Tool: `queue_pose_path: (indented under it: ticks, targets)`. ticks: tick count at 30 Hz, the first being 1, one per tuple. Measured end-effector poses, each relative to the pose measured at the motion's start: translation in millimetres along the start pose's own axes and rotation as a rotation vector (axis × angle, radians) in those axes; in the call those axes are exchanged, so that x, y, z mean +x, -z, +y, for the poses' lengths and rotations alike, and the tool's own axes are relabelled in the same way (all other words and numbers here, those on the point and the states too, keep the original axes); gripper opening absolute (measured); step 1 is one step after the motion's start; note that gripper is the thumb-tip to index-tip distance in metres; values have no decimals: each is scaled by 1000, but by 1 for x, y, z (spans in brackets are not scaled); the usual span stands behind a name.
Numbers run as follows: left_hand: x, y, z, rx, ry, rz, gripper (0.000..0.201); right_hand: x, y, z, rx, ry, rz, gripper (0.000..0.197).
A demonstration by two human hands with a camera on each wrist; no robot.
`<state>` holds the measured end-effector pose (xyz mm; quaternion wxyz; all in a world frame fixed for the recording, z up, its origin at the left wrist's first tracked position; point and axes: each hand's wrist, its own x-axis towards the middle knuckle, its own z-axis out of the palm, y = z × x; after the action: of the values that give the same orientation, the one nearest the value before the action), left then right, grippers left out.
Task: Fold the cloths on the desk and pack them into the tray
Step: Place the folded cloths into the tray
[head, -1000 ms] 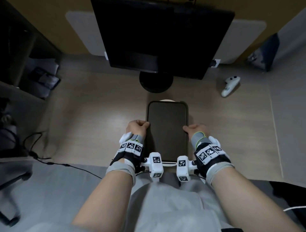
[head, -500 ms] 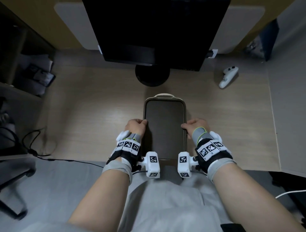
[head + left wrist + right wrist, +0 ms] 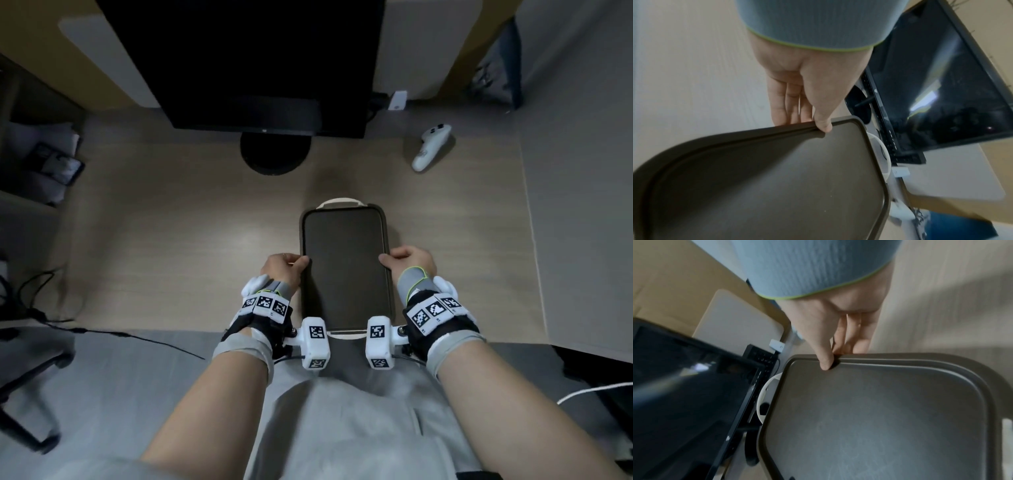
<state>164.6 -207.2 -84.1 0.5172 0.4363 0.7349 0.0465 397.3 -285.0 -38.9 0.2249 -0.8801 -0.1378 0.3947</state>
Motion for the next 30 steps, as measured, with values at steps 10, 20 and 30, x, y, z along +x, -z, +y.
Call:
queue_pose_path:
  ticks: [10, 20, 30]
  targets:
    - [-79, -153, 96, -26, -53, -226, 12, 50, 112, 69, 324, -55, 59, 1]
    - [-106, -252, 145, -32, -55, -367, 18, 94, 191, 113, 250, -13, 81, 12]
    - [-112, -276, 162, 15, -72, -371, 17, 107, 204, 125, 264, 44, 79, 18]
